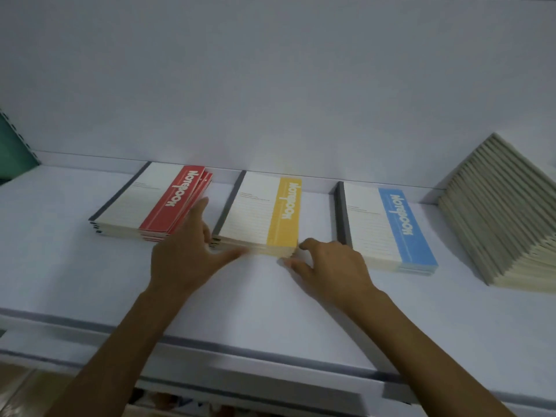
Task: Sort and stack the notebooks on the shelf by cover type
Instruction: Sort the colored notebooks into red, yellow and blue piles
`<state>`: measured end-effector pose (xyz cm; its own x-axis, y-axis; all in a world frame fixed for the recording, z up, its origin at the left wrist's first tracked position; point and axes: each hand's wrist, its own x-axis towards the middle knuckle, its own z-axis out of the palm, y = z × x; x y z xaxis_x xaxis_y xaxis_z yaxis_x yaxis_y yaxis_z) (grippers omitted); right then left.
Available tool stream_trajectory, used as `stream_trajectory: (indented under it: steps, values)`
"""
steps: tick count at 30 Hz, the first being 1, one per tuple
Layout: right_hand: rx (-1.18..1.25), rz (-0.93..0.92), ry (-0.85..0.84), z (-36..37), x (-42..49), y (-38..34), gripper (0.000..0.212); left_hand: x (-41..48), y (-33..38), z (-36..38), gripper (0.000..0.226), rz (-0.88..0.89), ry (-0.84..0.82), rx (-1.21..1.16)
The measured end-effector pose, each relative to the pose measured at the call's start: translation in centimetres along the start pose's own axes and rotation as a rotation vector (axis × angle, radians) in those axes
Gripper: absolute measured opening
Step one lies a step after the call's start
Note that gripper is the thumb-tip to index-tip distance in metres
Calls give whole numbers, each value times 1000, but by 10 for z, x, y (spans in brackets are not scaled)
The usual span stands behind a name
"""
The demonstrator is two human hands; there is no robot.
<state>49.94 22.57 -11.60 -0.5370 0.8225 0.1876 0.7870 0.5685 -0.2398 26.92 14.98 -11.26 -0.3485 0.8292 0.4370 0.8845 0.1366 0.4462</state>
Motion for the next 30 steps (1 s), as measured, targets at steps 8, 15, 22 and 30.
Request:
stream_trajectory:
  steps: [8, 15, 22, 30]
  values:
    - [153, 275, 85, 18, 19, -24, 37, 24, -35, 6, 44, 4, -279, 71]
    - [15, 262, 129, 24, 11, -34, 44, 31, -50, 9, 41, 170, -333, 56]
    - [62, 307, 116, 22, 14, -32, 54, 37, -52, 15, 50, 394, -252, 334]
    - [-61, 317, 139, 24, 12, -39, 45, 39, -55, 20, 52, 398, -289, 334]
